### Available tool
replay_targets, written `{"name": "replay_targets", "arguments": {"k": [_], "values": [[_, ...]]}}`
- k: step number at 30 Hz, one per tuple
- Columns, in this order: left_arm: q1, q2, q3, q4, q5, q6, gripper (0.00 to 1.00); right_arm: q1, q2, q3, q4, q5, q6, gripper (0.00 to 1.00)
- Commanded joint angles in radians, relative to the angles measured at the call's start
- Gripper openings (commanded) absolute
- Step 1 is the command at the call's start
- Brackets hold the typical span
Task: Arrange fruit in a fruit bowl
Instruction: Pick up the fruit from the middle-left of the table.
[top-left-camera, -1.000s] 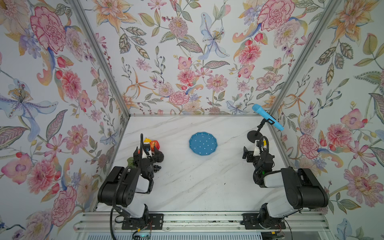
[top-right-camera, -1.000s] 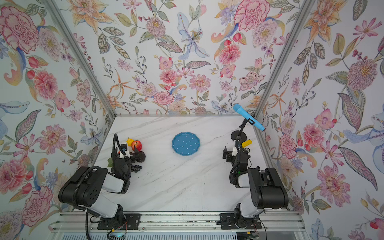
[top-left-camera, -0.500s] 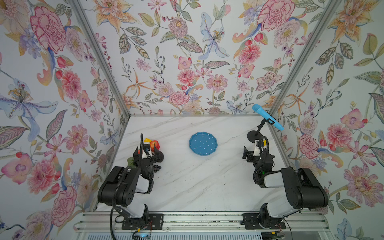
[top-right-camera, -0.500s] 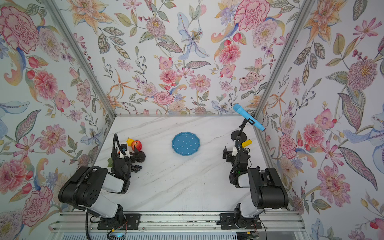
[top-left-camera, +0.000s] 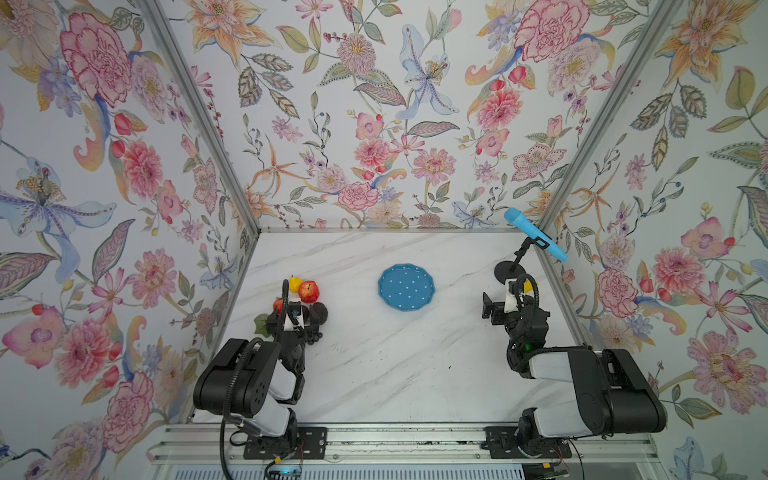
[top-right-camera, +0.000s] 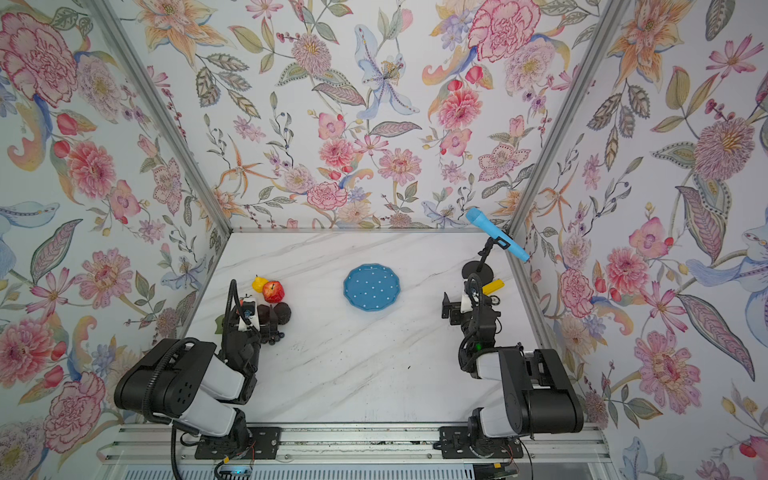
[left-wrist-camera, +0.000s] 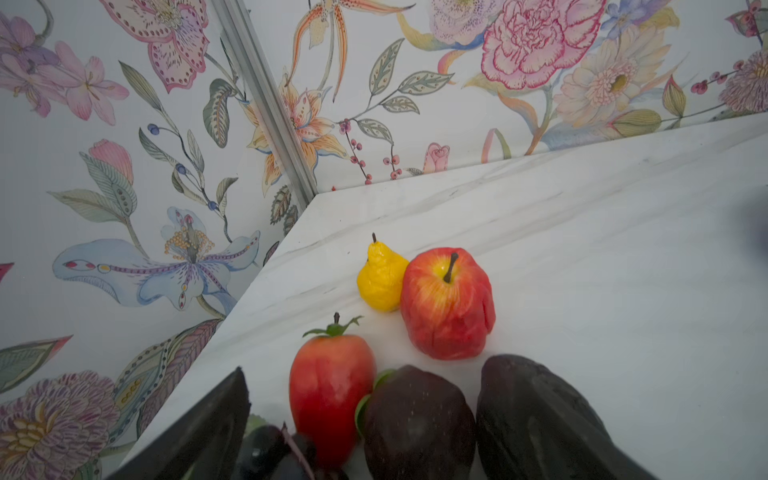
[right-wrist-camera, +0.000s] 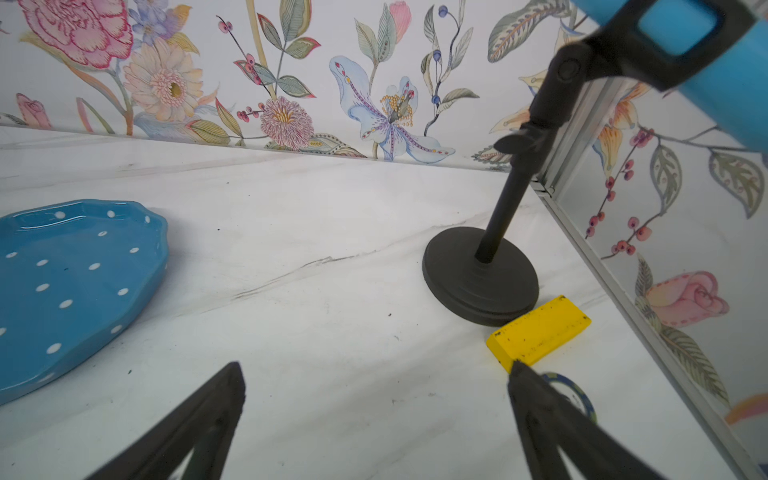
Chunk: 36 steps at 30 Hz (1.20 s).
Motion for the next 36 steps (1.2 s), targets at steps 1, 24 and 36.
{"name": "replay_targets", "arguments": {"k": [1,24,36], "values": [[-0.016,-0.116,-0.03,0.224,-0.034,0.022,0.99,0.058,-0.106,0.01,-0.122,0.035,-0.076,0.99],[-0.127,-0.916,0.26,-1.029,-0.051,-0.638,0.99,-0.022,-0.758,0.176,-0.913,-0.143,0.584,0.99],[-0.156,-0.437,0.695,-1.662,-0.034,-0.652,0.99,0.124,-0.676,0.267,-1.065,-0.123,0.589,0.99]]}}
